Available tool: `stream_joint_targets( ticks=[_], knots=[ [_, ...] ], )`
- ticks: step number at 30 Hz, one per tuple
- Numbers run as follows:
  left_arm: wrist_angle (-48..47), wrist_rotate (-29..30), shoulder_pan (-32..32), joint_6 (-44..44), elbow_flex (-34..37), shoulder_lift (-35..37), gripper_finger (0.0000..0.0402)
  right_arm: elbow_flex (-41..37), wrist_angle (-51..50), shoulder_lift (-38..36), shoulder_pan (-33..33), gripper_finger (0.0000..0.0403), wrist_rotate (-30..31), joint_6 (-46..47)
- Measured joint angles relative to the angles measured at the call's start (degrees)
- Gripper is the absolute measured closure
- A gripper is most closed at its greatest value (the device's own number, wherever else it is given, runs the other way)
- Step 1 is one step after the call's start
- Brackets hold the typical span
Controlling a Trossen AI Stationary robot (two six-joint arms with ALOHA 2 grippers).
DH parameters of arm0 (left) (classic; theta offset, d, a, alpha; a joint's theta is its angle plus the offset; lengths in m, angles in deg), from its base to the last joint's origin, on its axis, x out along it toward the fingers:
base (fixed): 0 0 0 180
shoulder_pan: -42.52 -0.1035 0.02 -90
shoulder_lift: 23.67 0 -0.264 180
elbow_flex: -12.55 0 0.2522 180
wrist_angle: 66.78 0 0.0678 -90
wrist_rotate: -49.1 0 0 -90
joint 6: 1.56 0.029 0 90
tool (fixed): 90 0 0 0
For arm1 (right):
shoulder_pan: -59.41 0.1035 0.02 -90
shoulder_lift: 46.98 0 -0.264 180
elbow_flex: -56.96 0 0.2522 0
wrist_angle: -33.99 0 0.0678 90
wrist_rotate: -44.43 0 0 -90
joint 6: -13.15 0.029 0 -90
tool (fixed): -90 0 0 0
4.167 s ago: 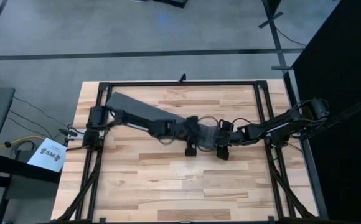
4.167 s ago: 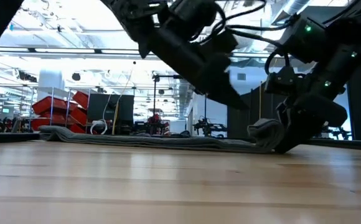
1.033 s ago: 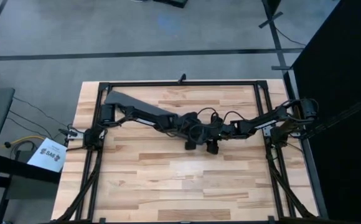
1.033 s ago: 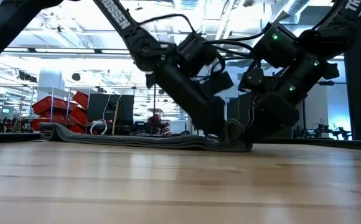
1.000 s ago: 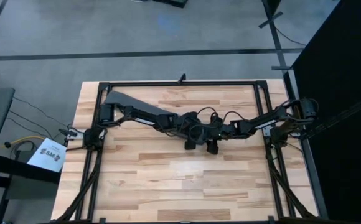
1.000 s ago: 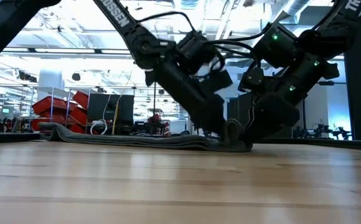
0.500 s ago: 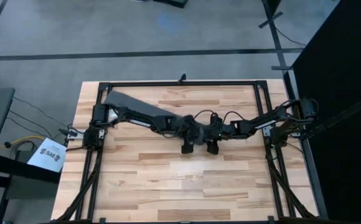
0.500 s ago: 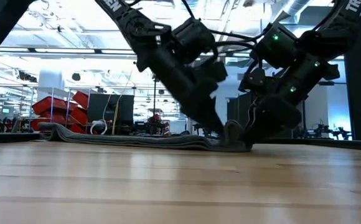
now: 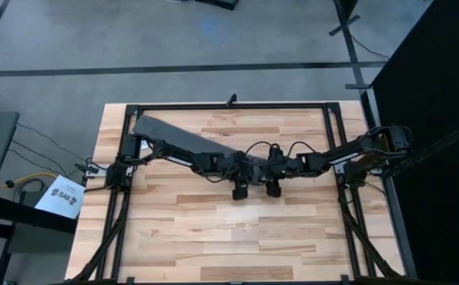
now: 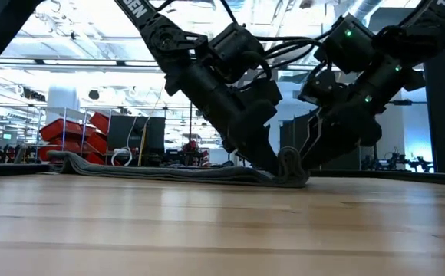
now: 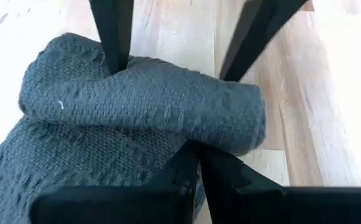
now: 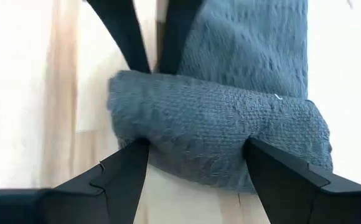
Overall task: Roll towel
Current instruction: Roll the gray towel
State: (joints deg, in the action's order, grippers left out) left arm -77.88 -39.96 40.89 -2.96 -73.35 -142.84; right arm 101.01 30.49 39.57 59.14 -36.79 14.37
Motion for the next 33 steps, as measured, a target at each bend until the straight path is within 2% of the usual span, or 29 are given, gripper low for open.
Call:
stream_joint_targets(
  ticks=[16, 33],
  knots=[
    [1.90, 0.44, -0.12, -1.77, 0.11, 0.00, 0.0396, 0.09, 4.61, -0.34, -0.33, 0.0148, -0.09, 0.79],
    [-1.38, 0.97, -0.28, -3.79, 0.15, -0.12, 0.0396, 0.42, 12.10, 8.73, -2.48, 0.0148, -0.33, 0.00]
  ],
)
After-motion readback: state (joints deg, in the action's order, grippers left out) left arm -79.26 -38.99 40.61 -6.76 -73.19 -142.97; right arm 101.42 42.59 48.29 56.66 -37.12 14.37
